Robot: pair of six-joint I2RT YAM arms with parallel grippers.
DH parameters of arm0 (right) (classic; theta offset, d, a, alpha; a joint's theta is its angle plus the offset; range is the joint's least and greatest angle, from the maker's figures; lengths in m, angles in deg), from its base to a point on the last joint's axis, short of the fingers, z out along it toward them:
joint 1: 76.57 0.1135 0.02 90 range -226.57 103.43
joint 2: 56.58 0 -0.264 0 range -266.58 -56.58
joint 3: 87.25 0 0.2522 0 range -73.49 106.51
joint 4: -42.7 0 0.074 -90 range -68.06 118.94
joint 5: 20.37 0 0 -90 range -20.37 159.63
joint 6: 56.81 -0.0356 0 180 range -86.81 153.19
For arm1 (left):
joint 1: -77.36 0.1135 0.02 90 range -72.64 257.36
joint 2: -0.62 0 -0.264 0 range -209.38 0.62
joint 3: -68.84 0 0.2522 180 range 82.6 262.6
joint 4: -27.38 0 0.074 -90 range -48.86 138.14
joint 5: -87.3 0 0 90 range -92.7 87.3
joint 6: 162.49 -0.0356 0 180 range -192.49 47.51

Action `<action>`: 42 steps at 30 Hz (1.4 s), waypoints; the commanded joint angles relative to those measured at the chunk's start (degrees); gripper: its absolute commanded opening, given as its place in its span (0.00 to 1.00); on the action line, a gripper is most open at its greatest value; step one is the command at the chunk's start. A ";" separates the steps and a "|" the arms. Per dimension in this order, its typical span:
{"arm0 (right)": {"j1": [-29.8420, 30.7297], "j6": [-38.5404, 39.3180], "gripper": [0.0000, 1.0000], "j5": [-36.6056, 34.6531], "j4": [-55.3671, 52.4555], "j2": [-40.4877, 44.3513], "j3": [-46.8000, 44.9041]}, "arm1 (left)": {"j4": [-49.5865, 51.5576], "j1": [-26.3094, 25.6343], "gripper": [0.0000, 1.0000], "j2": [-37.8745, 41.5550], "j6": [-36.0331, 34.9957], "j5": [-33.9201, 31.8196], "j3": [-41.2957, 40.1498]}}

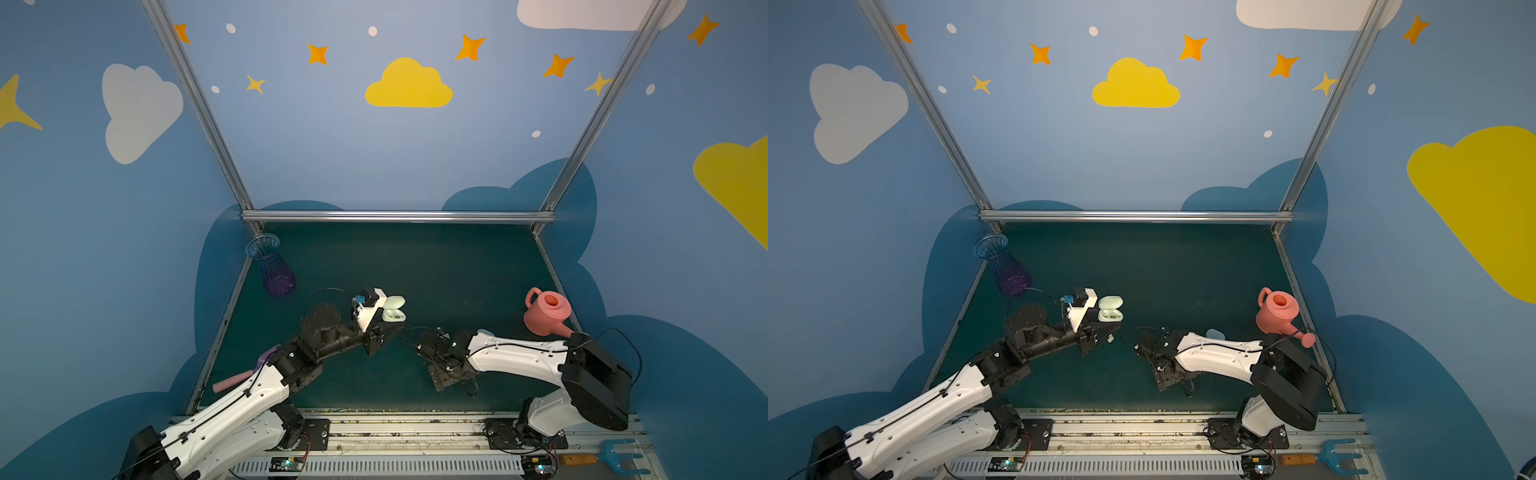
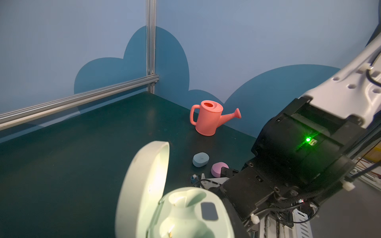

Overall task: Insert wireless bluetooth earbuds into charging case
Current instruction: Rotate the wireless bluetooth earbud at the bottom-center of the table.

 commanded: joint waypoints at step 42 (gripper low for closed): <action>-6.08 1.82 0.82 19.01 12.00 1.31 -1.36 | 1.84 0.32 0.03 1.84 -0.49 -1.07 0.99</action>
